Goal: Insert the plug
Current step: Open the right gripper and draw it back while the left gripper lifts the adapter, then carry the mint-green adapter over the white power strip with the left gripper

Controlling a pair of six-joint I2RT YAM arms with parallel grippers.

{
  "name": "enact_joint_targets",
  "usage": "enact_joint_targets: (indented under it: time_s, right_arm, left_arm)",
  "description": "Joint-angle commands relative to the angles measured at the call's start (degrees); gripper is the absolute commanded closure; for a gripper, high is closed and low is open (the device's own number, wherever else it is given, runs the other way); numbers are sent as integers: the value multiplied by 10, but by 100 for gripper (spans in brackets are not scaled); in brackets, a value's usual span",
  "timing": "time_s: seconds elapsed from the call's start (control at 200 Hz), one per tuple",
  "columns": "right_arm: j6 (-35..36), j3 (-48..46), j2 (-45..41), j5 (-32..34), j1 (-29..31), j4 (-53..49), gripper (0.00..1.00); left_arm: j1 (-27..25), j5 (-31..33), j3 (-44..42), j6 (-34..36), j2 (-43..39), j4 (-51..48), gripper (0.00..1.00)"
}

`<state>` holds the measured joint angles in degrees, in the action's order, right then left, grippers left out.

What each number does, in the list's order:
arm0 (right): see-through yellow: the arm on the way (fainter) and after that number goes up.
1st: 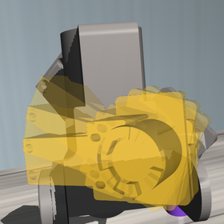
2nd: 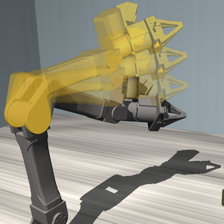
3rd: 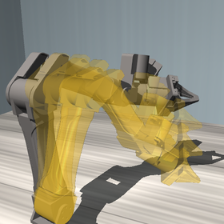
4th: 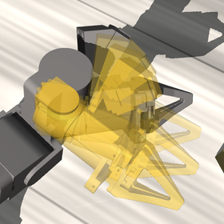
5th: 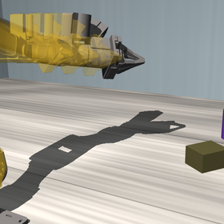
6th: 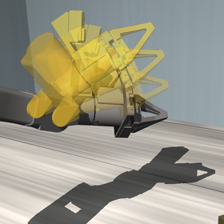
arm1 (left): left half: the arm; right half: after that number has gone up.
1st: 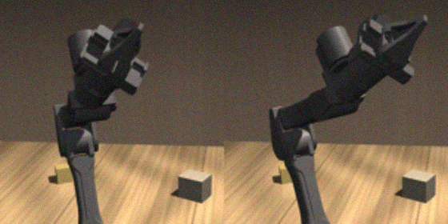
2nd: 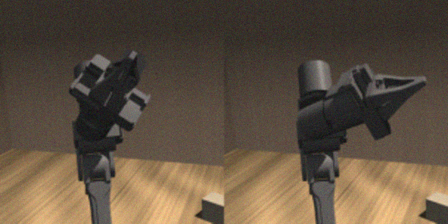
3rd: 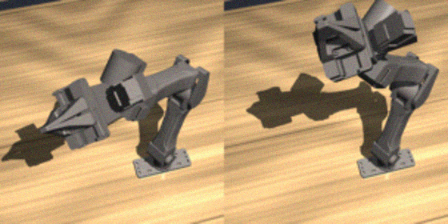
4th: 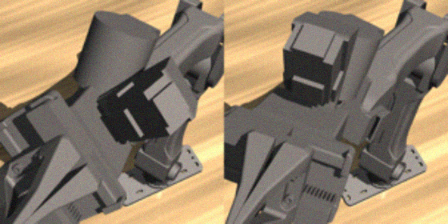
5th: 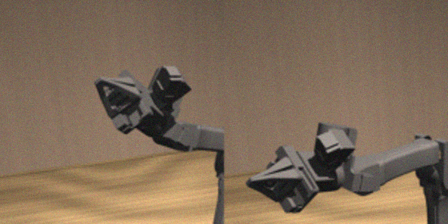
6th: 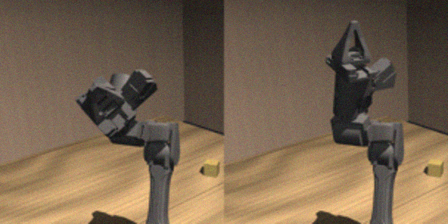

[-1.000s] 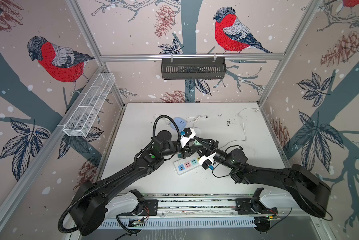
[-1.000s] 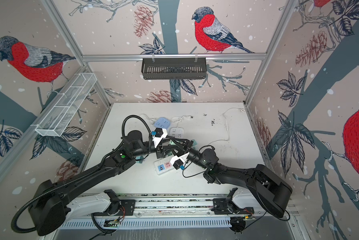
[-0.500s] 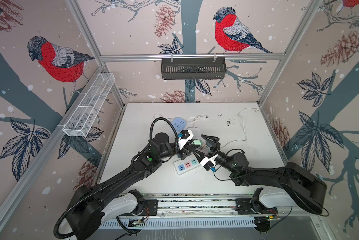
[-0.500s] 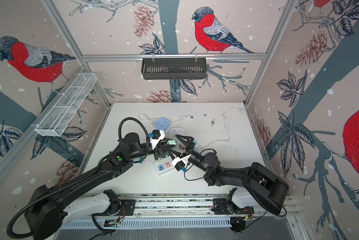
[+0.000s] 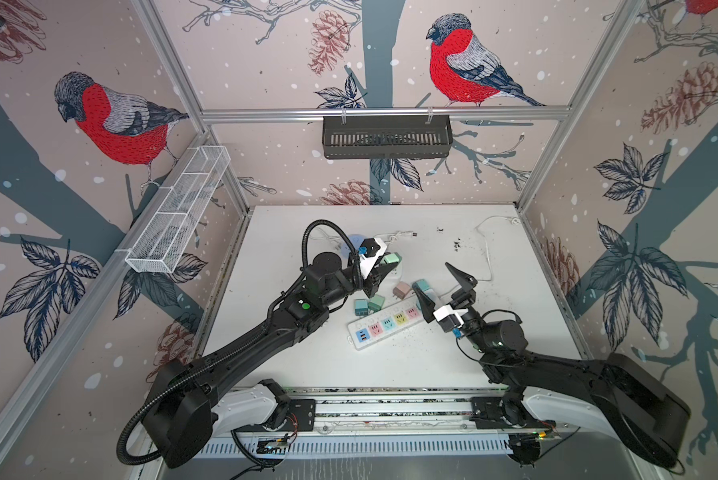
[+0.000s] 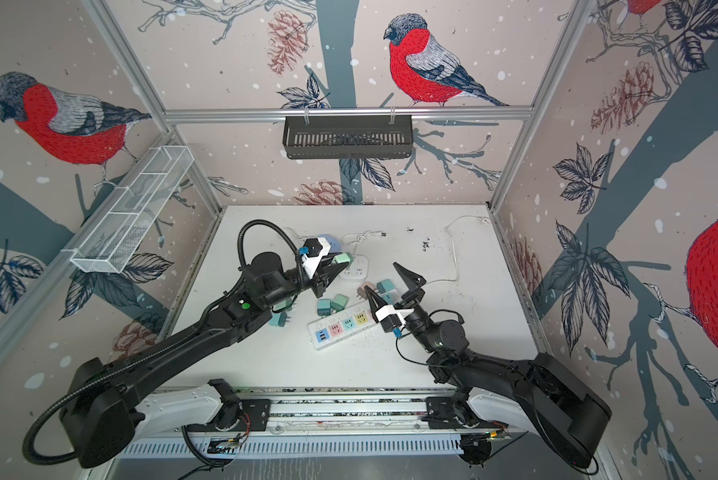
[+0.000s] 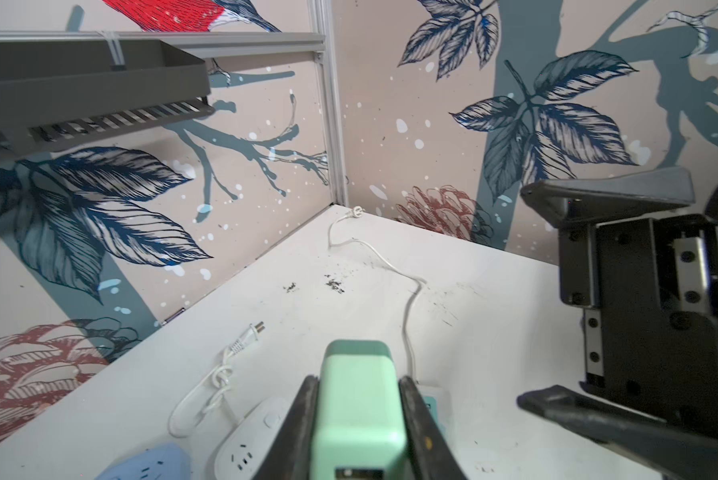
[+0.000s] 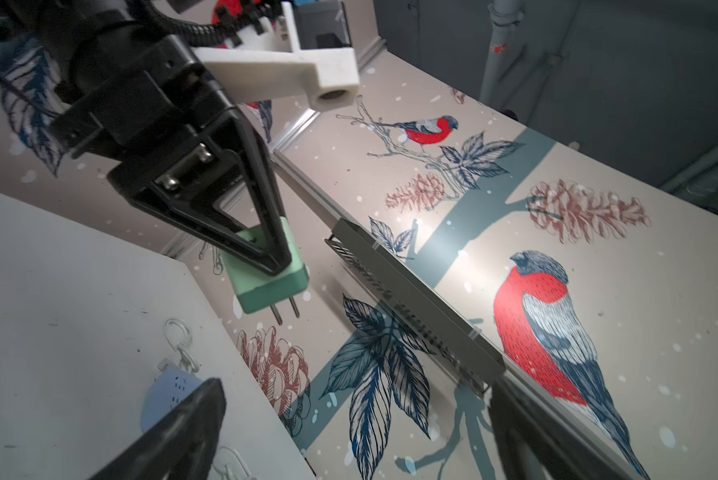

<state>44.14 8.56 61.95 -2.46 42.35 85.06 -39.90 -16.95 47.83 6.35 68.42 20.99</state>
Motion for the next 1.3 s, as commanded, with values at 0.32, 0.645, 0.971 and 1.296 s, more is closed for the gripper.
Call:
enact_joint_targets:
  time_s: [0.32,0.645,0.971,1.296]
  right_arm:
    - [-338,0,-74,159,-161,-114,0]
    - [-500,-14,-87,233,-259,-192,0]
    - [-572,-26,-19,271,-295,-195,0]
    - [-606,-22,4,340,-297,-190,0]
  left_arm:
    - [-2,119,45,124,50,-100,100]
    - [-25,105,90,157,99,-178,100]
    - [-66,107,152,194,163,-261,100]
    - [-70,93,181,196,210,-299,100]
